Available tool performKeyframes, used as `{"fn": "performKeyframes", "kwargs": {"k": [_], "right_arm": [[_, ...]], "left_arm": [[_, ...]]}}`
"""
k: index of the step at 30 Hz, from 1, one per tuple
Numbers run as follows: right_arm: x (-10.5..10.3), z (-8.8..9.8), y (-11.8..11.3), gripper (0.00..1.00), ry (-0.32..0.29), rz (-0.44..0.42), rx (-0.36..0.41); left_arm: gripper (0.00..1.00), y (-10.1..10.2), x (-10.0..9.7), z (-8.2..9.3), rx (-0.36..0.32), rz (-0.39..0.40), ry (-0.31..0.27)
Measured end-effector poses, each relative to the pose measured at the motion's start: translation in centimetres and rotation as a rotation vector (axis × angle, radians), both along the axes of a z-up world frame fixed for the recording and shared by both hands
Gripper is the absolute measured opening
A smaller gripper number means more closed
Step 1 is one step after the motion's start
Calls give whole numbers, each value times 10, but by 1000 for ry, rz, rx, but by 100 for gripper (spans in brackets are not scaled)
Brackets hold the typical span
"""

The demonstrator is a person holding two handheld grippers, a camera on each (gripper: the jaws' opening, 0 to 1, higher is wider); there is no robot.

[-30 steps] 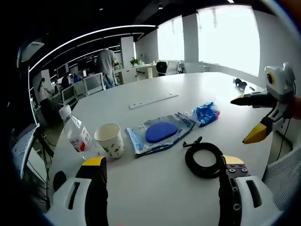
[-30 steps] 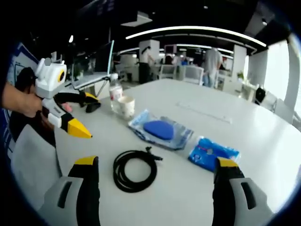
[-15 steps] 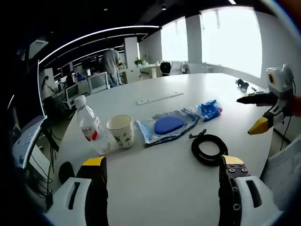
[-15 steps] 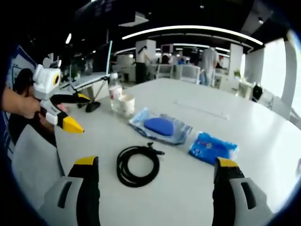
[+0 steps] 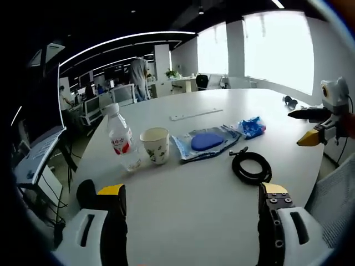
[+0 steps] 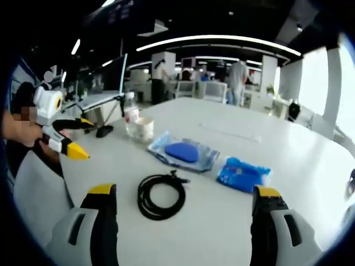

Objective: Arrange the tabletop items into an orderly group along one side of the table until the central work area is clear of visible clutter.

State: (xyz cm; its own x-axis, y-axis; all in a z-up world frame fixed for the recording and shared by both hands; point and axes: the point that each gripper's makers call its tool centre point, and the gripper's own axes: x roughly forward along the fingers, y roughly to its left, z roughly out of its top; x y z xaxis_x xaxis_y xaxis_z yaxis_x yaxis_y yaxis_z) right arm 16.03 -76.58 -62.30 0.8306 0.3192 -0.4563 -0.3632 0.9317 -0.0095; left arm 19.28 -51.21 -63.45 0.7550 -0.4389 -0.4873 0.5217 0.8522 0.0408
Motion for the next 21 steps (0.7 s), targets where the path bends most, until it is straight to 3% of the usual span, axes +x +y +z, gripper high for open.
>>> {"fn": "performKeyframes", "kwargs": {"k": [5,16,18,21], "right_arm": [[-10,5,-6,100,-33,-71,23],[-27,-2,-6,100,-30,-87,39],[-29,-3,-8,100,-34,-120,46],[-32,-5,-9,100,-47,-152,57]], "left_arm": [[98,10,-5,4,-11,33,-8],[98,19,-18,1,7,29,-36],[96,24,-19,2,28,31,-79],[98,19,-22,2,-25,39,-53]]}}
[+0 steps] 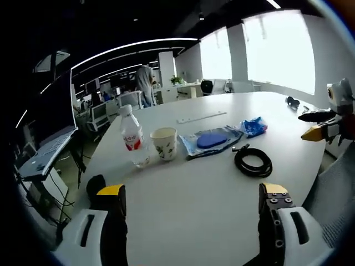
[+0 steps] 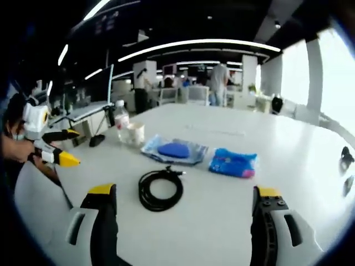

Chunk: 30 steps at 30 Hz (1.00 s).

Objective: Arrange the tabletop items into an orderly group along one side of the table until the central work area is clear of visible clutter.

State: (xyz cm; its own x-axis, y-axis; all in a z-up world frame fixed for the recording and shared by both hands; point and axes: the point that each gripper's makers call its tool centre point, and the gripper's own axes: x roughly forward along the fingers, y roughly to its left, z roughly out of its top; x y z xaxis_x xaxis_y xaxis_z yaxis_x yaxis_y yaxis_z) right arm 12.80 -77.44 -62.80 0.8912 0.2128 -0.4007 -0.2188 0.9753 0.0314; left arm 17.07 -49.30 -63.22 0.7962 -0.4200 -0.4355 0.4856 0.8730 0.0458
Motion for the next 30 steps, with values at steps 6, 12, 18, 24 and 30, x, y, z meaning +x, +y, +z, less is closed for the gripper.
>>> {"fn": "performKeyframes", "kwargs": {"k": [6,12,18,24,30], "right_arm": [[0,4,2,100,-24,-9,-3],[-1,9,2,100,-46,-21,-8],[-2,11,3,100,-75,-33,-30],[-3,5,3,100,-78,-22,-47],[-5,2,-2,100,-73,-38,-12]], "left_arm": [[98,9,0,9,48,10,-46],[98,21,-9,2,7,46,-21],[98,16,-12,-4,-34,54,-21],[98,16,-10,2,-60,52,-80],[98,16,-11,-3,-15,47,-70]]}}
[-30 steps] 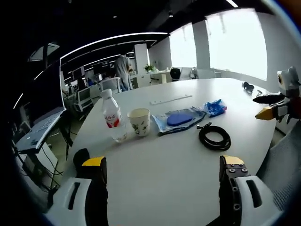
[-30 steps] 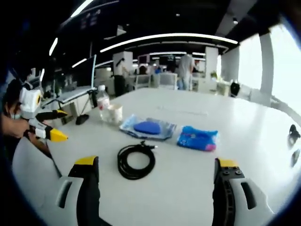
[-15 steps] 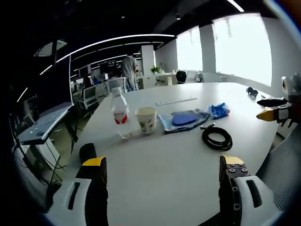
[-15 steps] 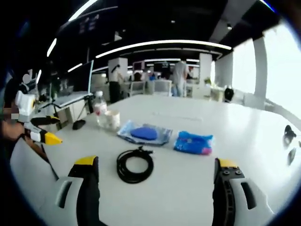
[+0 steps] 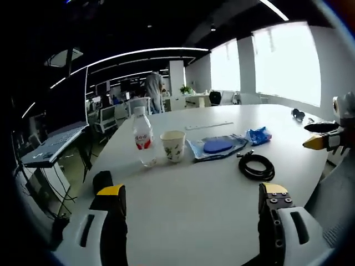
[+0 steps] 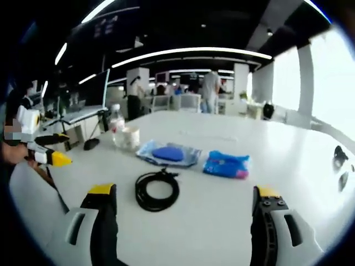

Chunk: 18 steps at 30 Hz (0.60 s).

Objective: Arrange the tabletop items into an orderly group along one side of the table until the central work area is clear of visible clutter.

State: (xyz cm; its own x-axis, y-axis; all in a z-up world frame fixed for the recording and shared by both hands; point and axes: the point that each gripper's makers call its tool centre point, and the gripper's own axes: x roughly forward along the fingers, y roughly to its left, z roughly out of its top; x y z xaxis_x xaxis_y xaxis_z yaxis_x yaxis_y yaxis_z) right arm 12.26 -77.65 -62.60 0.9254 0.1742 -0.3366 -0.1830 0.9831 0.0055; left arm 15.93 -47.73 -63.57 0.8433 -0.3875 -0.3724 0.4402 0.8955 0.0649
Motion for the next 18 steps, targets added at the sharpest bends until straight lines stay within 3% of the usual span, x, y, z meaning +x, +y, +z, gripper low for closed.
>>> {"fn": "performKeyframes", "kwargs": {"k": [8,12,18], "right_arm": [[0,-8,7,100,16,38,7],[-1,-8,10,100,17,57,7],[1,-11,12,99,31,69,17]], "left_arm": [[98,2,-4,-5,-17,-1,43],[98,-7,-9,-4,-6,-52,28],[98,-6,-6,-1,-21,-42,15]]}}
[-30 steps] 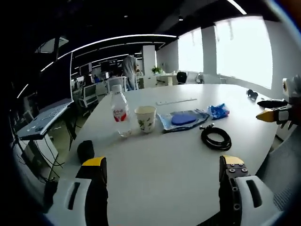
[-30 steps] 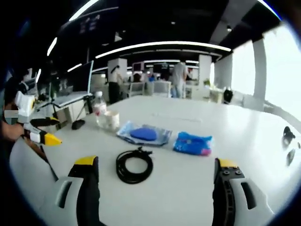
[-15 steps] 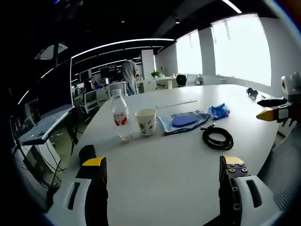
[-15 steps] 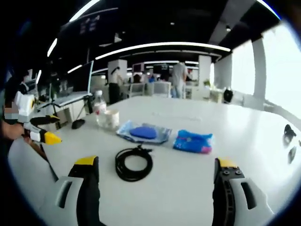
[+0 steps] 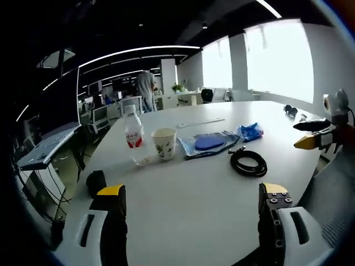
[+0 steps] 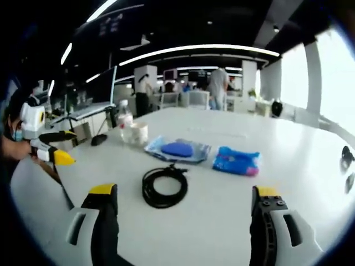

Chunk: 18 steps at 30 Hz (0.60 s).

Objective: Arrange the tabletop items into an orderly group along one side of the table until the central work area is clear of visible clutter.

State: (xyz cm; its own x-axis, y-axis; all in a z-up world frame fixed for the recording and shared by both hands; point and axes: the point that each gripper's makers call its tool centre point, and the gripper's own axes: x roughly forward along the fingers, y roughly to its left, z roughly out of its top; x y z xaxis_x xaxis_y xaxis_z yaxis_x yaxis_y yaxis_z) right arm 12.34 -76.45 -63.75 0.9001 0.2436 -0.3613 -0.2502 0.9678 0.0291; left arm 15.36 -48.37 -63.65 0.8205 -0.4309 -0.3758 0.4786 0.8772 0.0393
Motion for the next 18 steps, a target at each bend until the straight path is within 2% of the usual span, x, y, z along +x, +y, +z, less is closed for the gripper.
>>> {"fn": "performKeyframes", "kwargs": {"k": [7,18], "right_arm": [[-1,8,1,100,-35,-4,20],[1,6,0,99,-23,-11,26]], "left_arm": [[98,3,3,-3,4,12,5],[97,6,3,-3,13,26,6]]}}
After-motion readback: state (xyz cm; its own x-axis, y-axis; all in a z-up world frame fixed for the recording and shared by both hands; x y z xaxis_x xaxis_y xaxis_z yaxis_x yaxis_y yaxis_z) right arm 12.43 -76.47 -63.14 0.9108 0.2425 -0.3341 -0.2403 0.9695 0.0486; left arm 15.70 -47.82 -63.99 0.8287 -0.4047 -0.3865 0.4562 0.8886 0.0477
